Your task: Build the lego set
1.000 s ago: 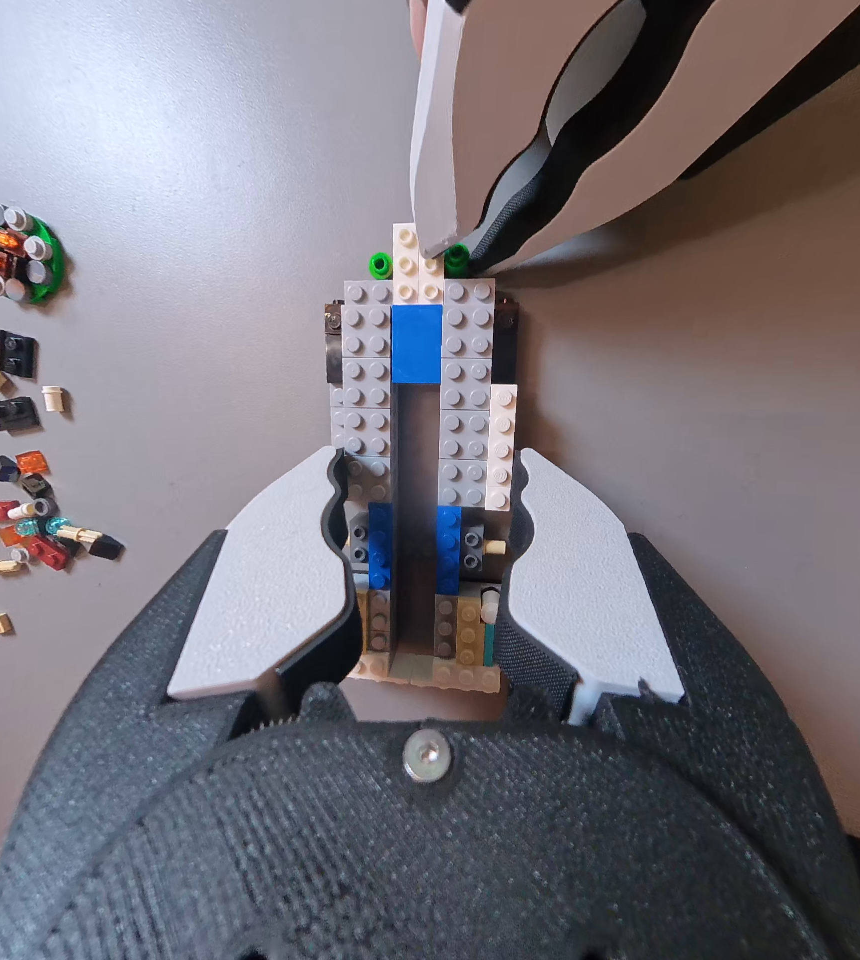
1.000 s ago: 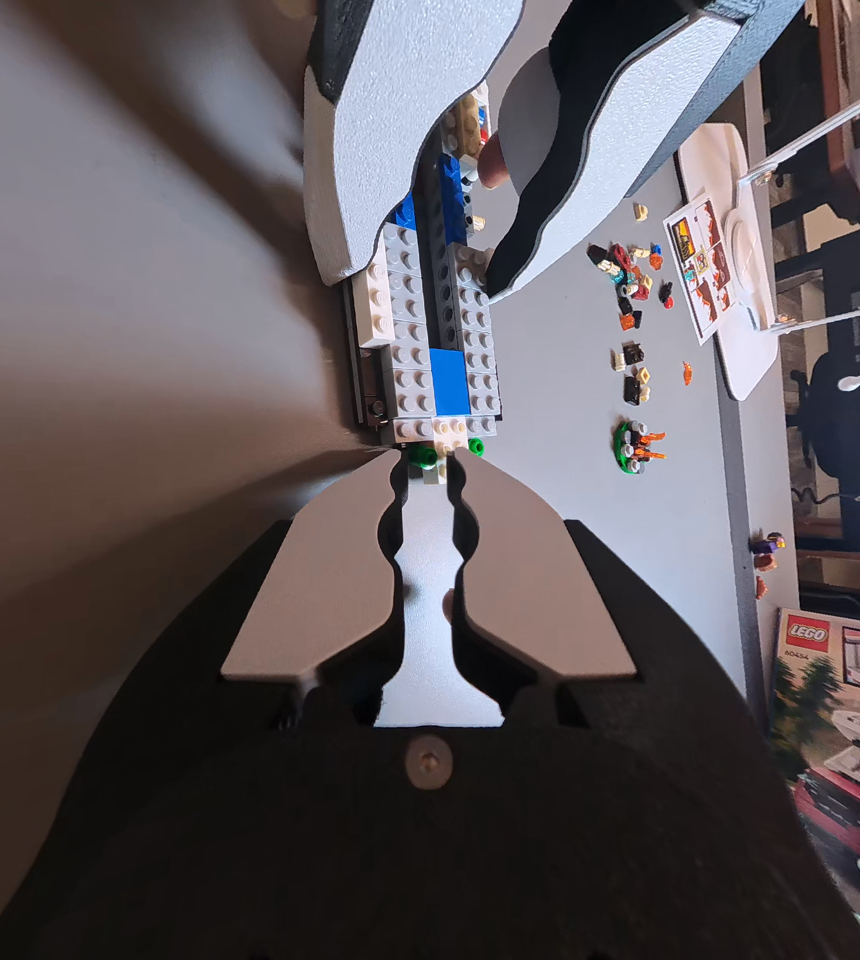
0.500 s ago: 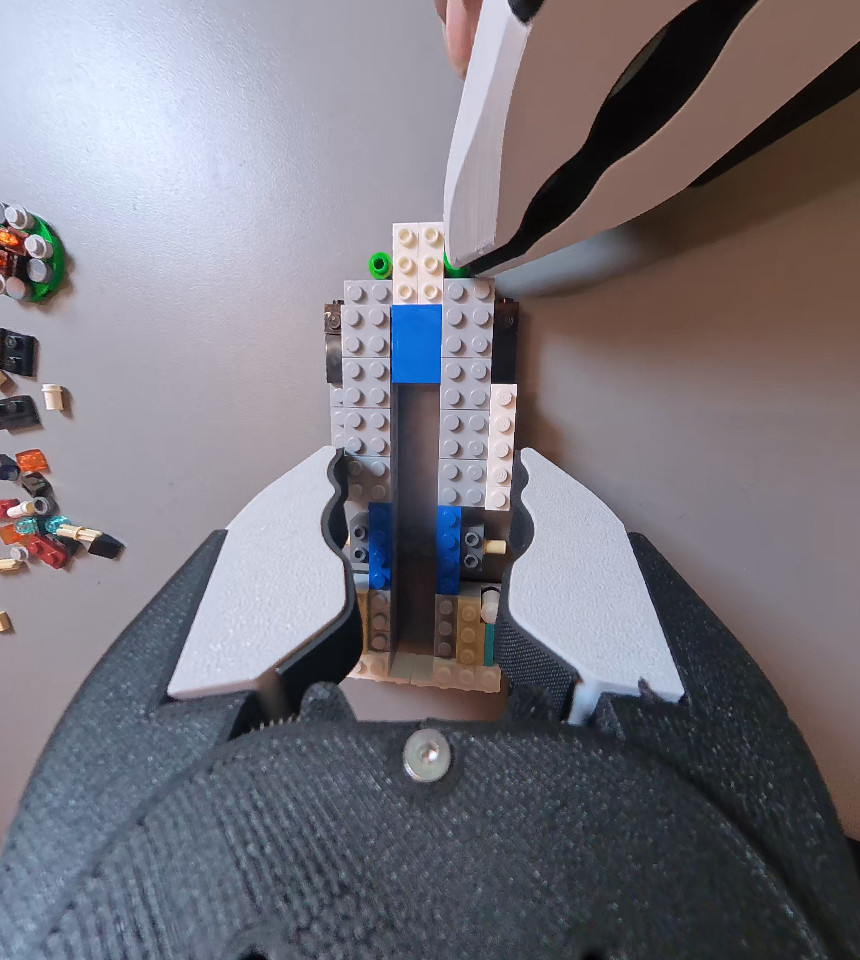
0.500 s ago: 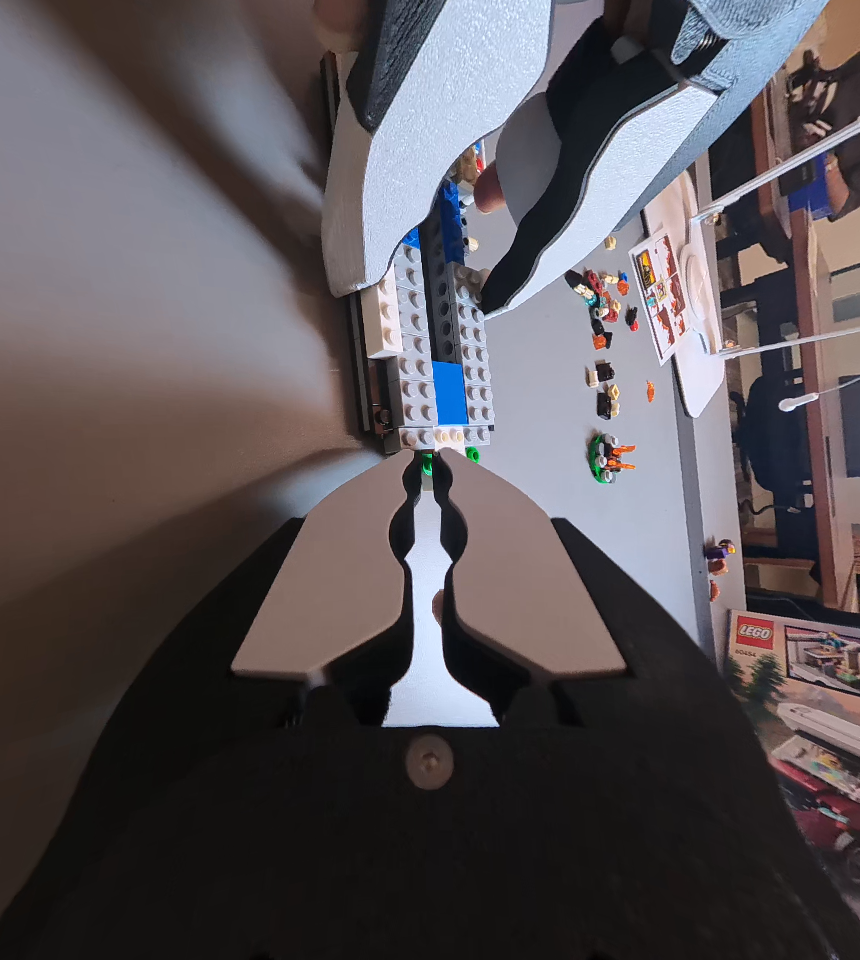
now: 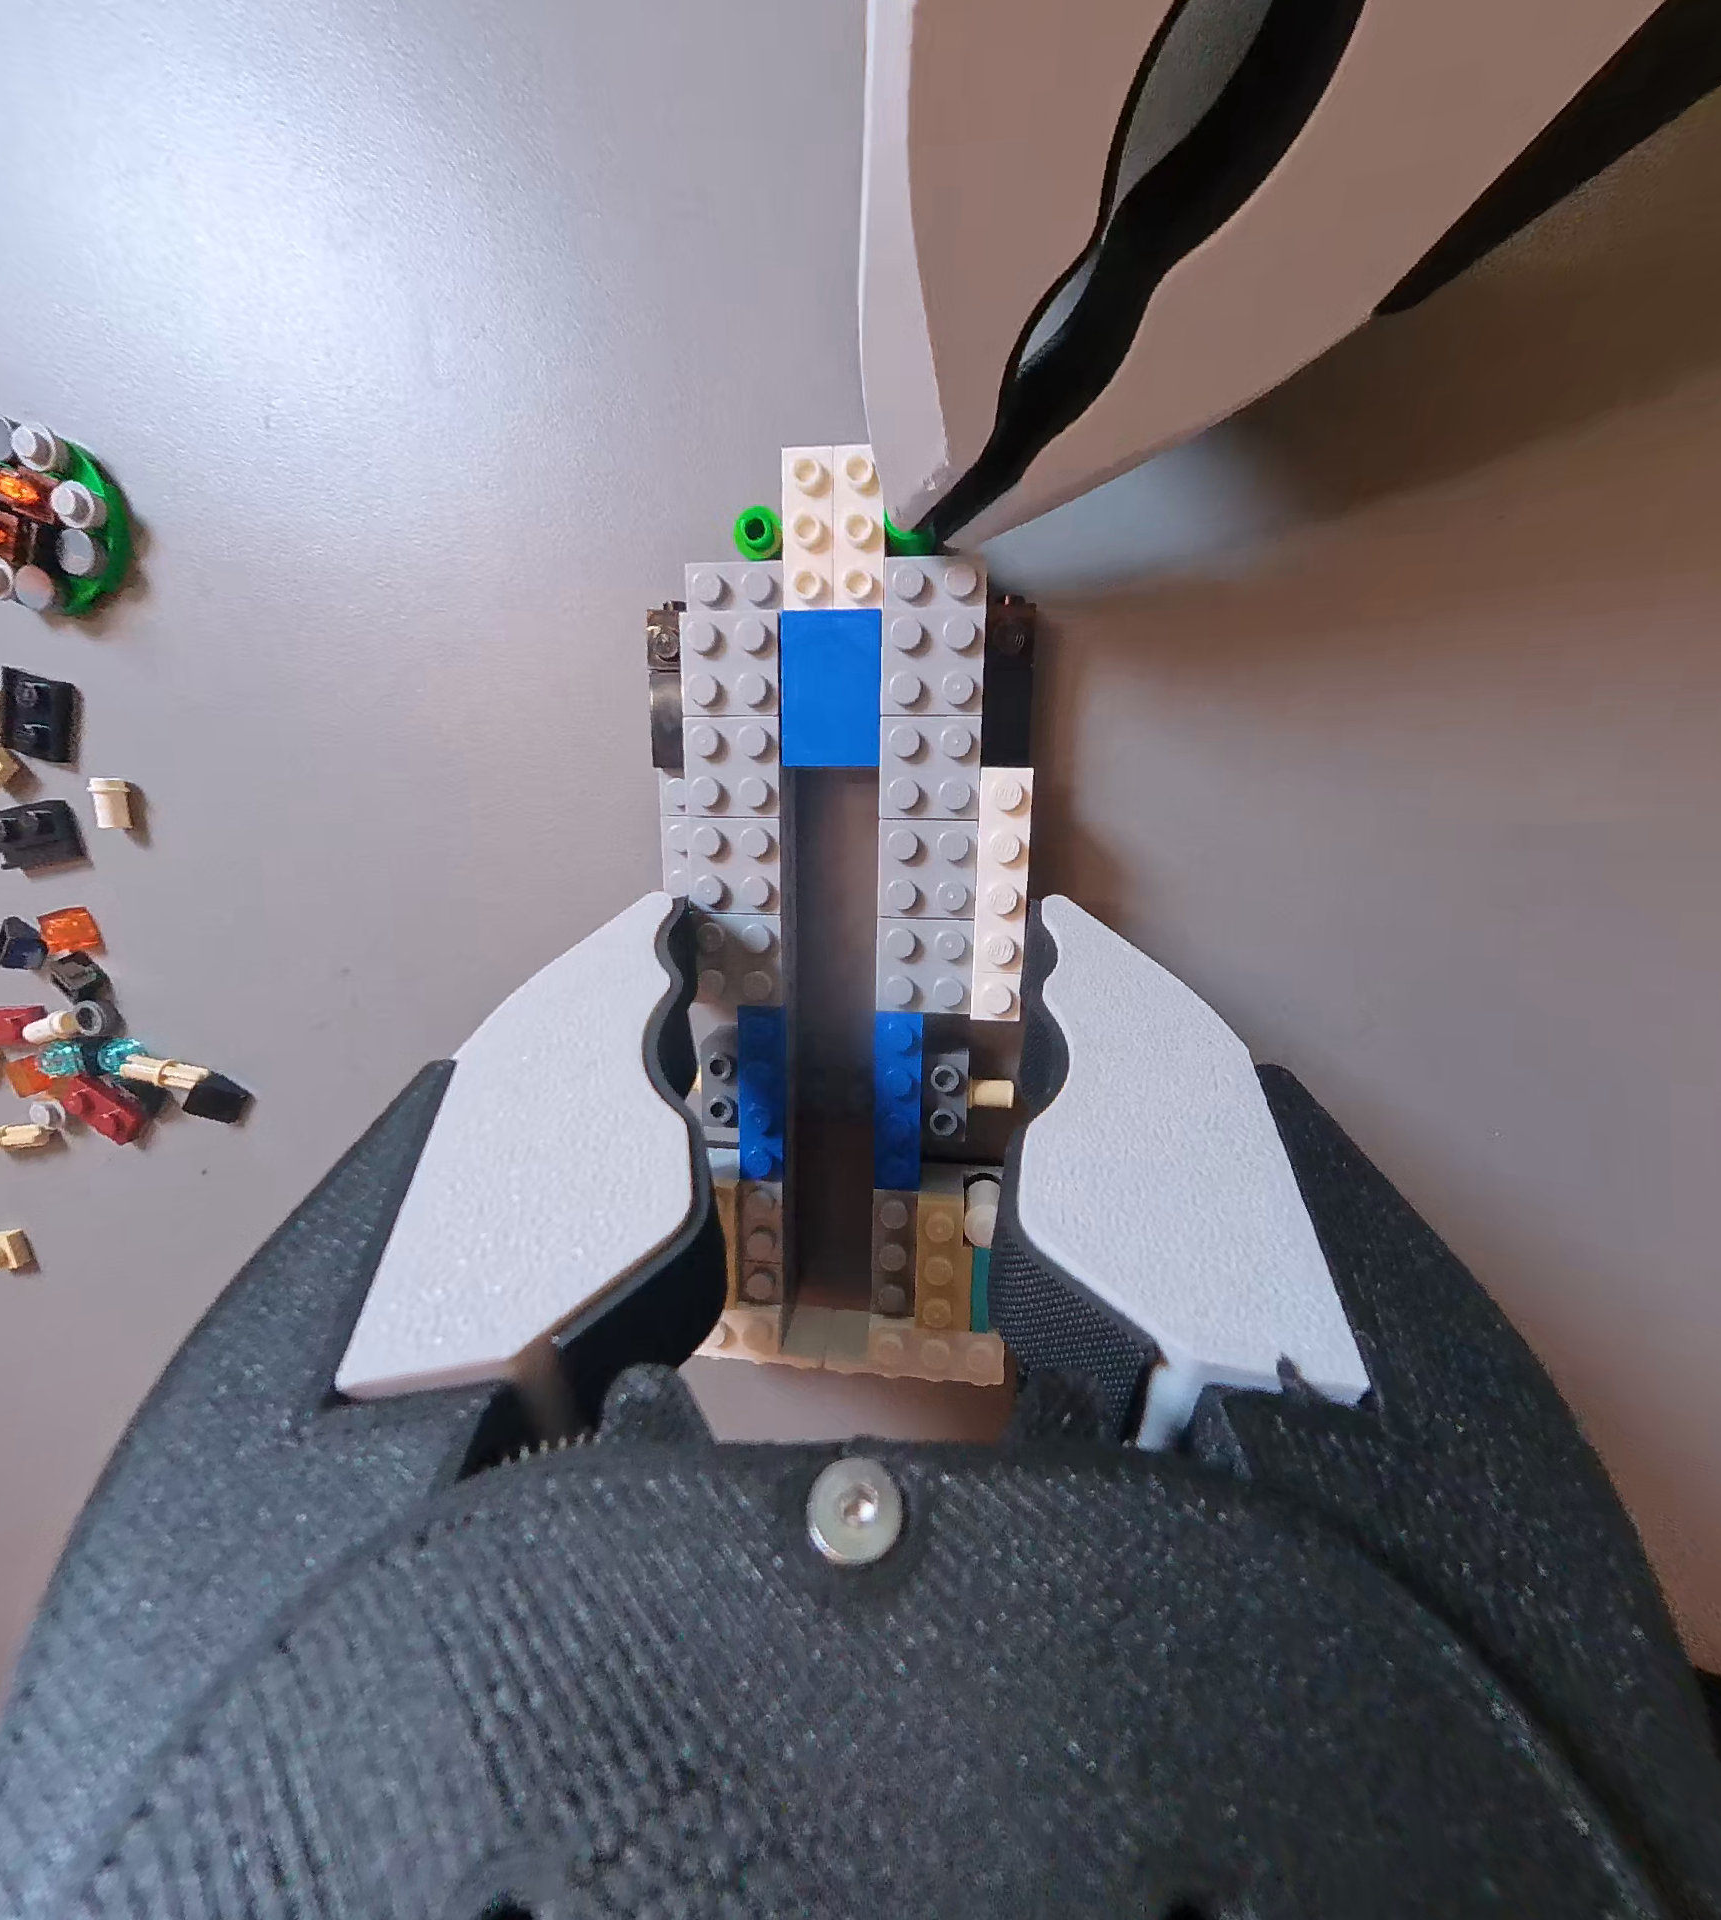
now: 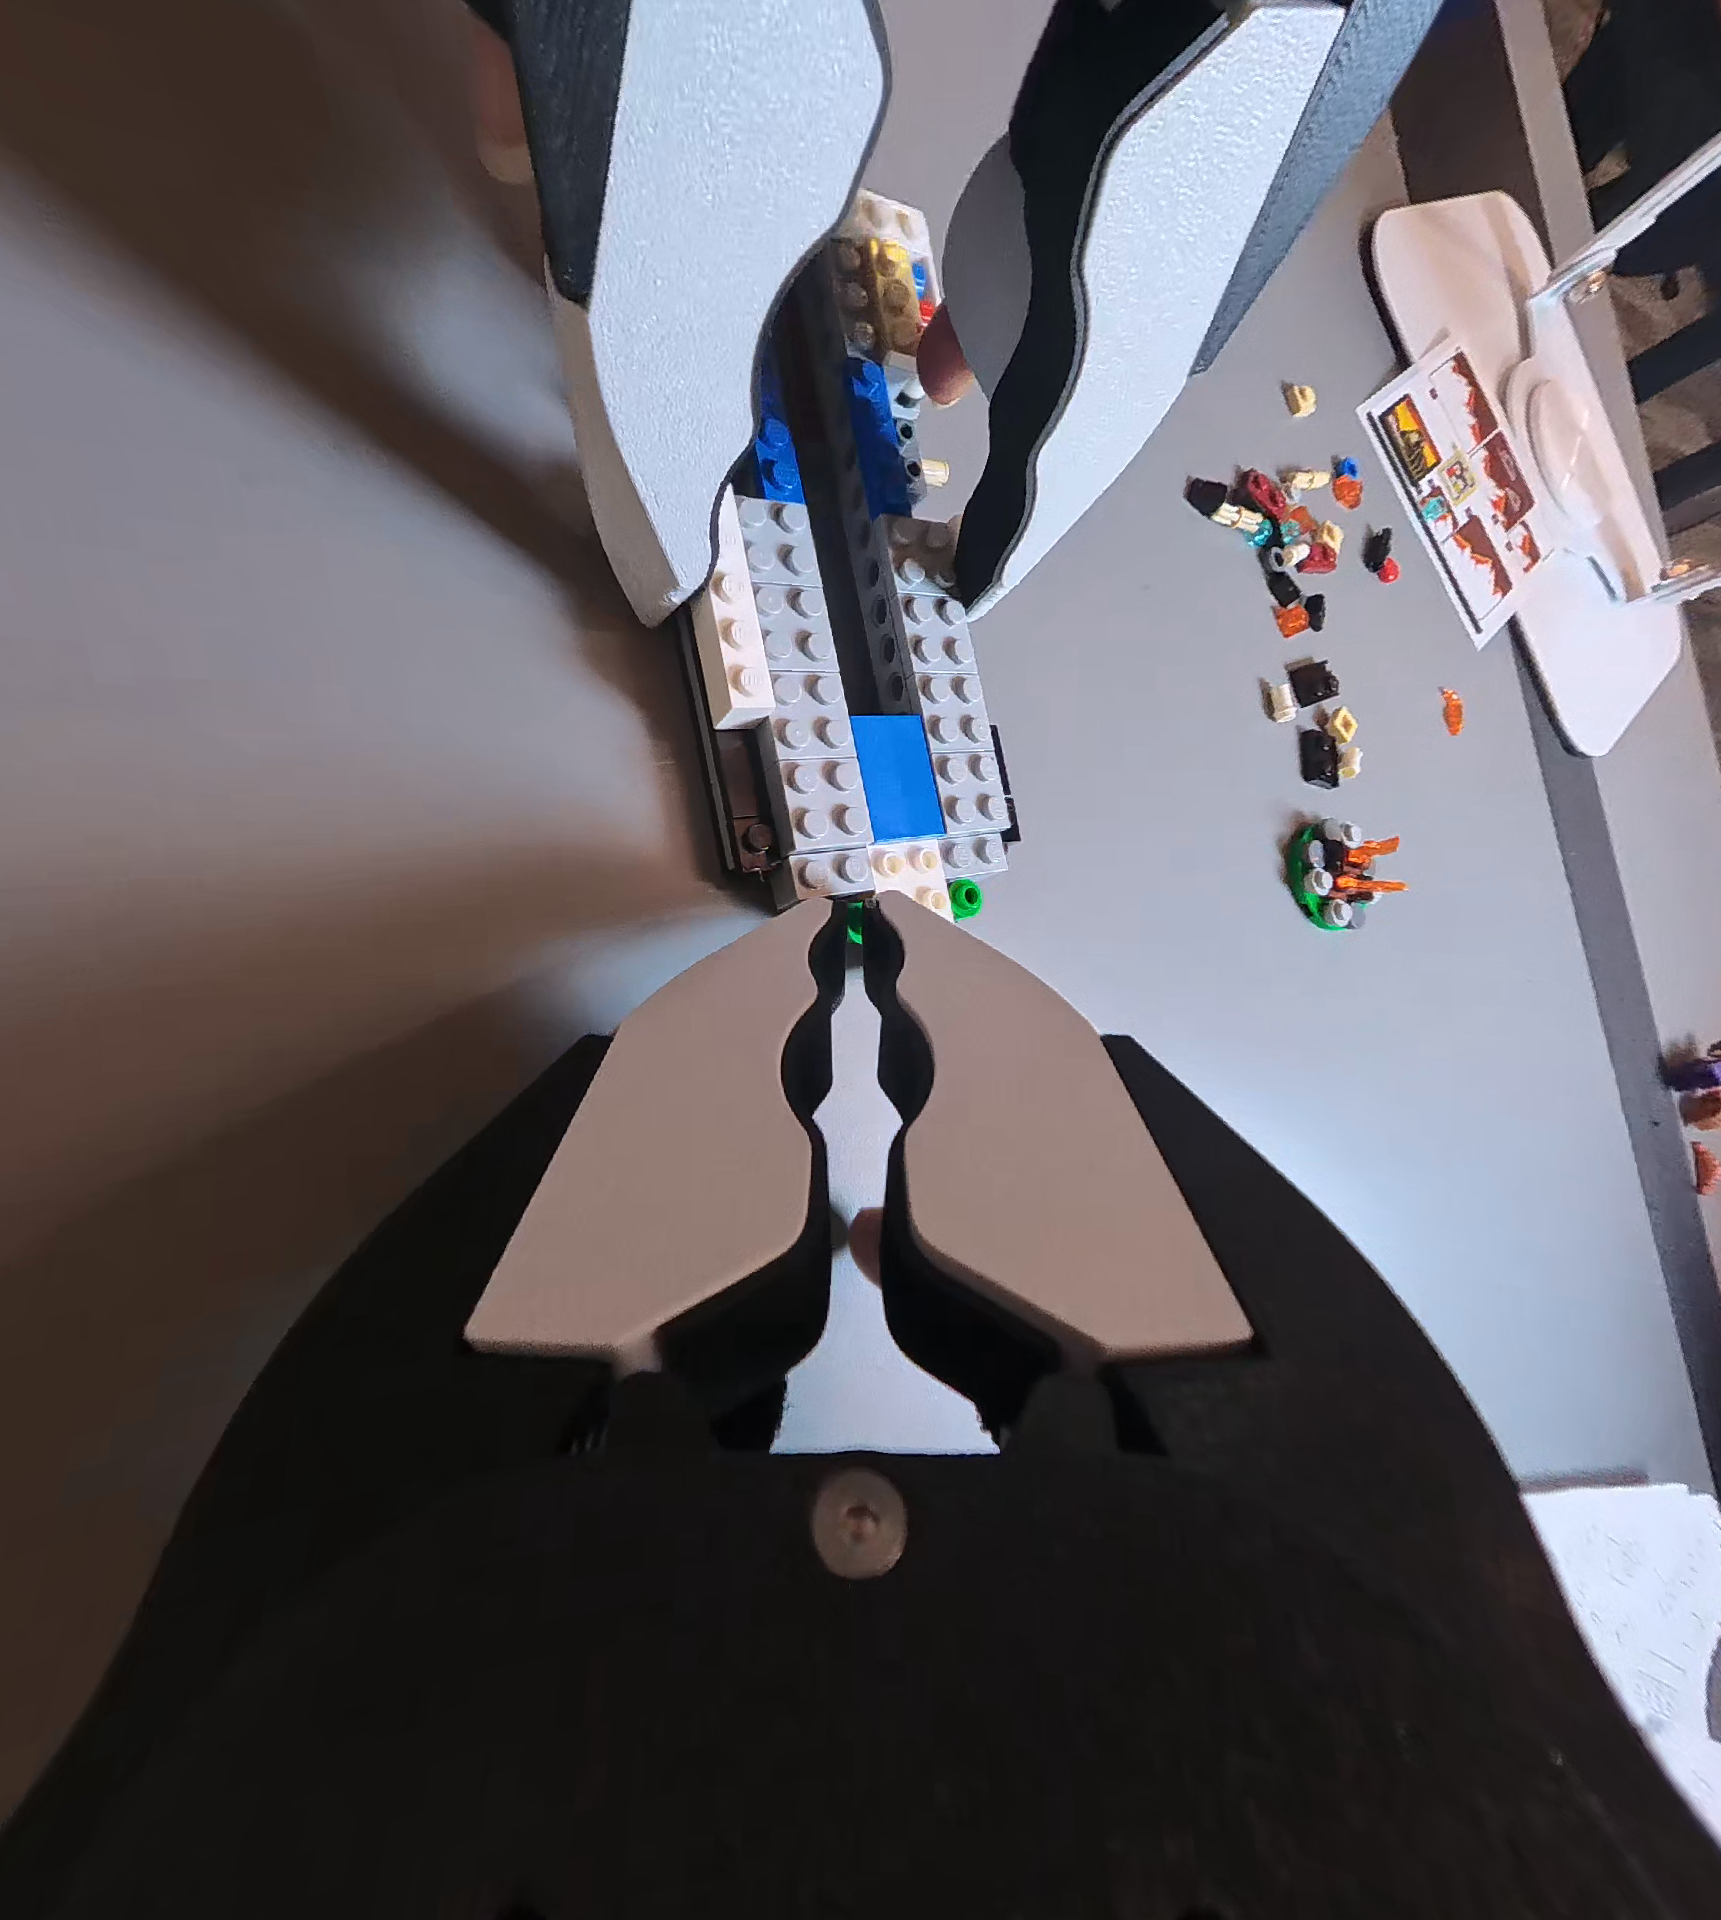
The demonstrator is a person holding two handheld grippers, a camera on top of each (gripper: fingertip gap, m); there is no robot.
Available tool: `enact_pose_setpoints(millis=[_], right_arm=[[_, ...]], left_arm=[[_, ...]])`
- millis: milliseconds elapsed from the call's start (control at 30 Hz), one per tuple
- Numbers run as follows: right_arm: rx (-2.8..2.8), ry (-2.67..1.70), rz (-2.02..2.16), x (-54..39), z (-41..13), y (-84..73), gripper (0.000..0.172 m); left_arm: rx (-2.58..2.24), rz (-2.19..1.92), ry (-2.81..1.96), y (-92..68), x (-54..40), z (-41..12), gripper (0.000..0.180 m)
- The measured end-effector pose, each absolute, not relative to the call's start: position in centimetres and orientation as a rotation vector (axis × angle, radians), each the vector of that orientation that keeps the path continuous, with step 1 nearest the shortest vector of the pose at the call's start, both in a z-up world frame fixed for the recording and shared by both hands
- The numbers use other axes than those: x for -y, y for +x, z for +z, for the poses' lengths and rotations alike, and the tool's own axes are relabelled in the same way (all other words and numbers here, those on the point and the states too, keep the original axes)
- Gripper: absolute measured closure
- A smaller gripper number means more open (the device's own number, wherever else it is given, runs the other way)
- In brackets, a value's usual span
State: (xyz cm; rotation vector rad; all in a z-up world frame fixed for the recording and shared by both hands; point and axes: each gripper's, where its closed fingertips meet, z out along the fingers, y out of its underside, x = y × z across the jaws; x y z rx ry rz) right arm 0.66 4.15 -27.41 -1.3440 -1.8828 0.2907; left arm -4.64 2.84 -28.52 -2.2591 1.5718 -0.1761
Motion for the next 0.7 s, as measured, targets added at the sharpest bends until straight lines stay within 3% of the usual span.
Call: enact_pose_setpoints(millis=[700], right_arm=[[1.937,-1.609,0.608,-3.59,-27.28,0.72,0.168]], left_arm=[[-1.608,-0.177,-2.240,-4.54,-2.70,-28.53,0.120]])
